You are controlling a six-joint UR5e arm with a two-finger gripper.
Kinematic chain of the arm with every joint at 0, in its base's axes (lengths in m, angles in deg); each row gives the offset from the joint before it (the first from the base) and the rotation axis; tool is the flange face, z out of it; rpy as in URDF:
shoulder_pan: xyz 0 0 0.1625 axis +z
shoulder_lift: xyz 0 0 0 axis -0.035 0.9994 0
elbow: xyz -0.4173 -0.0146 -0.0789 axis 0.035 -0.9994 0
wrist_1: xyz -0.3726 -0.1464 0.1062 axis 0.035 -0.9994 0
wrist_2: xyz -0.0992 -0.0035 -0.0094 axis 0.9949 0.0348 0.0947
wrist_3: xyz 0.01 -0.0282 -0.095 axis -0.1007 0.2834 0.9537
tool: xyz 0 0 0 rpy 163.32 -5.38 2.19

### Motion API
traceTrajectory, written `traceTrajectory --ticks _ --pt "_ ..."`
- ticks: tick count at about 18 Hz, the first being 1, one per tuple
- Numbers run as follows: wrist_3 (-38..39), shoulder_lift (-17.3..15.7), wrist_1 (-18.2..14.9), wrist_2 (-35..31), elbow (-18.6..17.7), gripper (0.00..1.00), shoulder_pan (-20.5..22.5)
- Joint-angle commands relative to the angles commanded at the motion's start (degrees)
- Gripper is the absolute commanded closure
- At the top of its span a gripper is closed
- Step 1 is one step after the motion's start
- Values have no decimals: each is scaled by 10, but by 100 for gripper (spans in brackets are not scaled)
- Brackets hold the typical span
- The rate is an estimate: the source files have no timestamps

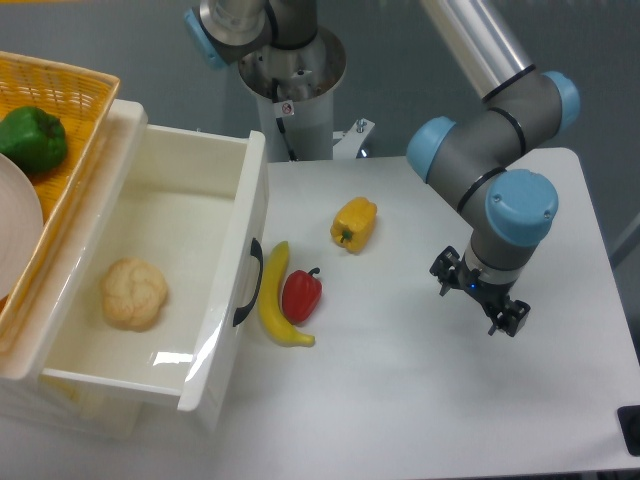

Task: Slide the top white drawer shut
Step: 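Move the gripper toward the open white drawer's front panel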

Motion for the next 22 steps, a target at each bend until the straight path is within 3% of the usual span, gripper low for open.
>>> traceTrajectory --ticks 6,9,10,11,14,22 --pt "87 -1 0 7 4 0 -20" --pt "190 -15 -3 54 -10 24 -31" --pt "232 -18 -2 82 -14 36 -32" --pt "249 -21 -3 108 -16 58 -32" --pt "257 -42 -5 127 -25 69 -52" --pt "317 -85 -61 190 -30 100 -84"
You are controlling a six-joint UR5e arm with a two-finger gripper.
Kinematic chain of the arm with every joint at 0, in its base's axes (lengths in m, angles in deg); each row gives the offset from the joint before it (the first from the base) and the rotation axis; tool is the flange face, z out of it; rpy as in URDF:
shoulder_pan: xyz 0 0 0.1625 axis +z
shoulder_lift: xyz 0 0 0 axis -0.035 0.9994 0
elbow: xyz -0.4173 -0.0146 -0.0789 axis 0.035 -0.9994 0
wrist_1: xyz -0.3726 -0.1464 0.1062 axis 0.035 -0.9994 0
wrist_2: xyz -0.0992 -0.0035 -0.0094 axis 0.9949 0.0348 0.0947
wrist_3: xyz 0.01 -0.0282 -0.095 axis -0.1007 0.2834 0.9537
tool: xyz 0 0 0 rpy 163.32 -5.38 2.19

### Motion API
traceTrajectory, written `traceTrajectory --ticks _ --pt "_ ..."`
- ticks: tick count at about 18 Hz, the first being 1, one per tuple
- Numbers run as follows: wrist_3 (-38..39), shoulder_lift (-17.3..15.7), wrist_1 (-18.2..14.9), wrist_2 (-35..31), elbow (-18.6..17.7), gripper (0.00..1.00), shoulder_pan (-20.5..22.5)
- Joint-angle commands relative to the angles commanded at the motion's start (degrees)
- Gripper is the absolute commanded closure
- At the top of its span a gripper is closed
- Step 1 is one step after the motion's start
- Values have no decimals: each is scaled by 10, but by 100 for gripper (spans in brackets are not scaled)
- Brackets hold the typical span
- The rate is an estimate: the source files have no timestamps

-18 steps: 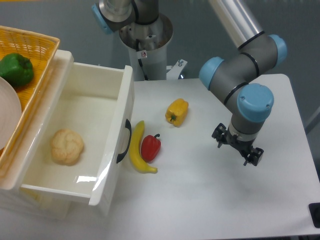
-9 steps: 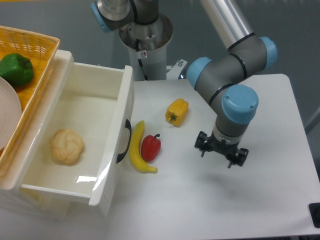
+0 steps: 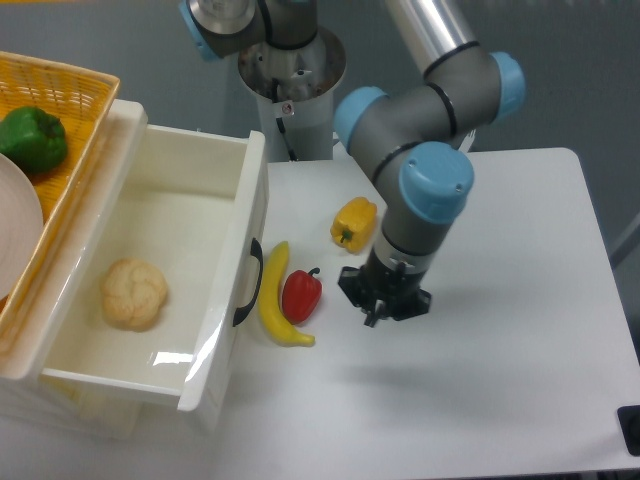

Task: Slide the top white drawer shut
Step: 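Move the gripper toward the open white drawer's front panel, then lower the gripper against the drawer front beside its black handle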

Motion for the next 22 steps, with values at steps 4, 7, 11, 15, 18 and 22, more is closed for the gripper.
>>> traceTrajectory --ticks 4,7,11,15,18,22 --pt "-1 -3 -36 36 0 100 4" --pt "-6 -3 -72 60 -2 100 5" --pt "-6 -3 -120 96 -4 100 6" --pt "-2 -4 -143 108 -4 100 4" --pt "-2 -5 -155 109 -9 100 -1" --pt "-1 -17 -163 125 -16 100 -3"
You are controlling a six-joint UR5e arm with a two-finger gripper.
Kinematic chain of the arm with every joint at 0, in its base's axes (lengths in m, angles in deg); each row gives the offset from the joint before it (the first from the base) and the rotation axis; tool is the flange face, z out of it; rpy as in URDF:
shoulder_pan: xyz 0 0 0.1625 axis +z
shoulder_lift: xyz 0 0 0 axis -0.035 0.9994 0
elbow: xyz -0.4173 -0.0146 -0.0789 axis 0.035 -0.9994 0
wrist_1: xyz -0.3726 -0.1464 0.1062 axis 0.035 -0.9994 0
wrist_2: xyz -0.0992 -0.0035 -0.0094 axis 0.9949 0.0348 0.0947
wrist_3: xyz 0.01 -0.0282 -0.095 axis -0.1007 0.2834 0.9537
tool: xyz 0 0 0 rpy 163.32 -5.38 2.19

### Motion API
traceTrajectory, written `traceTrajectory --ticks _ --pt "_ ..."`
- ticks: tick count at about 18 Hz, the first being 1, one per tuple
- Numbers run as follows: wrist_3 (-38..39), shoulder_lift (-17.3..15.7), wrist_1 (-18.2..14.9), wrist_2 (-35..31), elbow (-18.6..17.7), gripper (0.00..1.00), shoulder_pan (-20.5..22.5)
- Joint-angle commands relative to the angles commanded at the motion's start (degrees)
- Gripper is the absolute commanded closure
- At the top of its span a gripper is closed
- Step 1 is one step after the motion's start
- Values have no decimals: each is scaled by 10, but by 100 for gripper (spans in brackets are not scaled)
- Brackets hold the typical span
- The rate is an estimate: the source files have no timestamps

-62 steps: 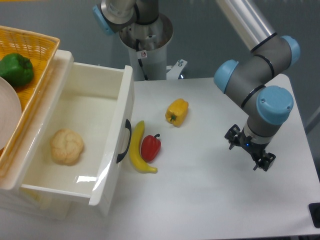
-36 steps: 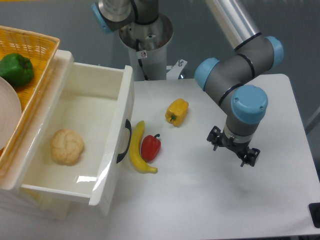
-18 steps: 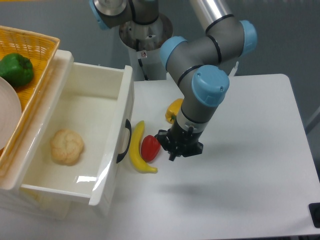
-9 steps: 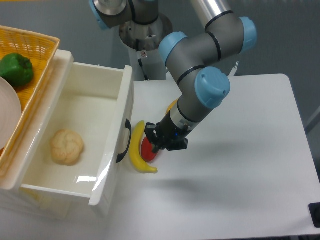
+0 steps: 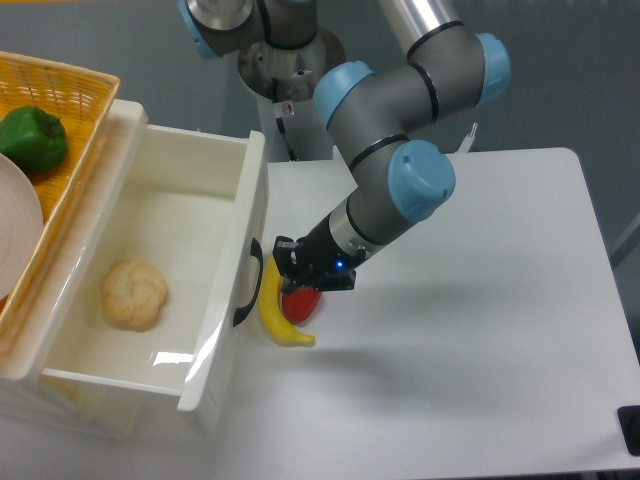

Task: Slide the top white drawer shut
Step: 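Lower the gripper against the drawer front beside its black handle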

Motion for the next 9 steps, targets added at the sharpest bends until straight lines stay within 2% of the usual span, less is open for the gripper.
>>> traceTrajectory --ticks 9 --pt "1 -3 0 24 0 100 -14"
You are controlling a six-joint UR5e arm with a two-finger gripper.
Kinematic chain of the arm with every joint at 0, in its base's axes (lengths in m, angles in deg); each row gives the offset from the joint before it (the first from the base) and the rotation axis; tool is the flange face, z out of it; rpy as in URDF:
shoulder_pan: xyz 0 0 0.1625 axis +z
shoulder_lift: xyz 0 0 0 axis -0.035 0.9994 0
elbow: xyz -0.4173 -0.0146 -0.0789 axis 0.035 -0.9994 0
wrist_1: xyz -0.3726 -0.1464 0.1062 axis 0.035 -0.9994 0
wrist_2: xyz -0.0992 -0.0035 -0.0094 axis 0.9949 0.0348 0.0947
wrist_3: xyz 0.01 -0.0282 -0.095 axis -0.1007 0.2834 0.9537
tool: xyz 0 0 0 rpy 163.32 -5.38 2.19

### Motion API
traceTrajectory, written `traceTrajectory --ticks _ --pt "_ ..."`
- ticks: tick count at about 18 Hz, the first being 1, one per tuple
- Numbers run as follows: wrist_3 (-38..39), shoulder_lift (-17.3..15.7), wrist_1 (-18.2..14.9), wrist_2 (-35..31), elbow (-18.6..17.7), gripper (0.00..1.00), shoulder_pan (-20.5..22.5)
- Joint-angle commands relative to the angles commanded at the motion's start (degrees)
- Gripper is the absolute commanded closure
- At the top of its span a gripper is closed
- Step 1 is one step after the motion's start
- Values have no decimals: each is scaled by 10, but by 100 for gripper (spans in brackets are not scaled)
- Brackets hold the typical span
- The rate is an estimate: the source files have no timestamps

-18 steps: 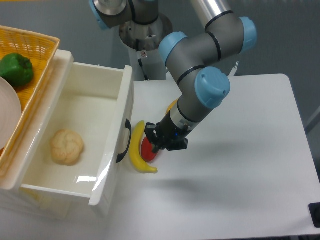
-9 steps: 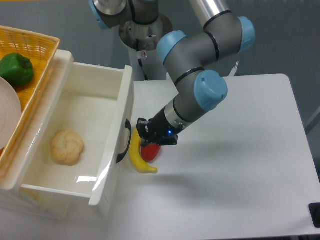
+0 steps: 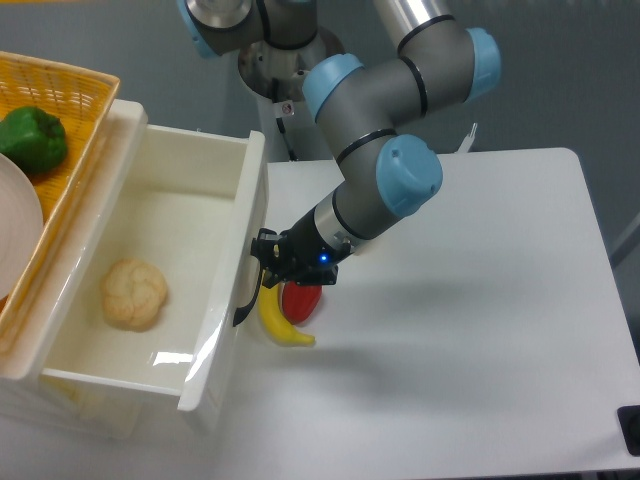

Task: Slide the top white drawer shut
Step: 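Lower the gripper against the drawer front beside its black handle, then push the drawer front inward until the drawer is shut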

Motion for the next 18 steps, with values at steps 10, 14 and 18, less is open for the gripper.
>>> traceTrajectory --ticks 10,14,18 --pt "15 -9 0 12 -1 100 -16" --pt "25 -10 0 13 -1 100 -32" --pt "32 -16 1 13 -5 100 -45"
